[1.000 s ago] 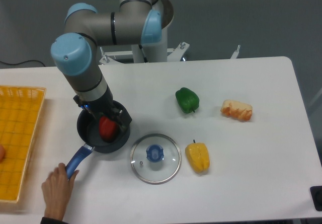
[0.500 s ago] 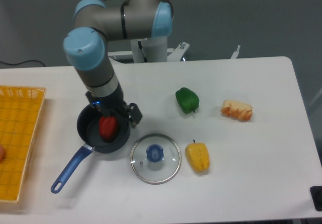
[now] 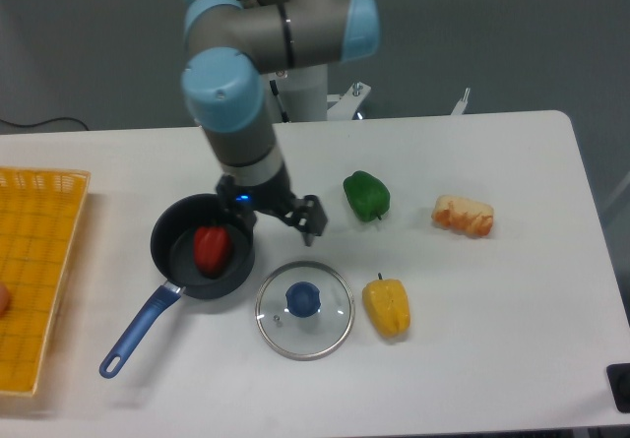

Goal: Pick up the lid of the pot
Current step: 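Move the gripper away from the saucepan toward the green pepper, then move the open gripper over the blue knob of the glass lid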

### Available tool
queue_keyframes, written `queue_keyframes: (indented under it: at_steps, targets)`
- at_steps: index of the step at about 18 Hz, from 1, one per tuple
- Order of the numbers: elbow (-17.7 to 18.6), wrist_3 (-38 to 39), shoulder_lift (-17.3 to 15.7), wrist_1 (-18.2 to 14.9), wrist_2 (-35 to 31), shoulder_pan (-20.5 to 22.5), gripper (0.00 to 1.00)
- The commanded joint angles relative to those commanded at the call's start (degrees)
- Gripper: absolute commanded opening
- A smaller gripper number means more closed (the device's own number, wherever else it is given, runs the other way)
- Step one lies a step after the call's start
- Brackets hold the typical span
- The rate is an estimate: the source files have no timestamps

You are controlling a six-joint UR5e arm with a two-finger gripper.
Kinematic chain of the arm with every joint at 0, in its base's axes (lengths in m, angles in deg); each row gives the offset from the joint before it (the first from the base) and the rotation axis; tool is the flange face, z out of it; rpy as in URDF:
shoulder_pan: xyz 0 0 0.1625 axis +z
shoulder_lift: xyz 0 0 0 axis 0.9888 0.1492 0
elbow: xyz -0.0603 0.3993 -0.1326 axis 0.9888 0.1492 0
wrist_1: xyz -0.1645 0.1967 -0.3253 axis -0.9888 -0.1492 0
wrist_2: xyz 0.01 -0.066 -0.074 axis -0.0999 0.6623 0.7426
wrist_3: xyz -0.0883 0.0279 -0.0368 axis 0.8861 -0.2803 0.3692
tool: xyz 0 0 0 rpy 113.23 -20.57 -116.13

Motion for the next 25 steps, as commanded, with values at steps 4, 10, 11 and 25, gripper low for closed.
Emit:
queue_keyframes:
  at_steps: [4,10,11,25]
  targets:
    - [0.2,-10.0,1.4,-0.2,-0.4,1.7,1.0]
    - [1.3,-15.0,3.9,0.3,-0.4,5.4,1.0]
    - [1.3,-14.9,4.4,0.3,-0.4,5.5,1.0]
    - [0.1,2.6,9.9,4.0,6.0,3.7,1.0]
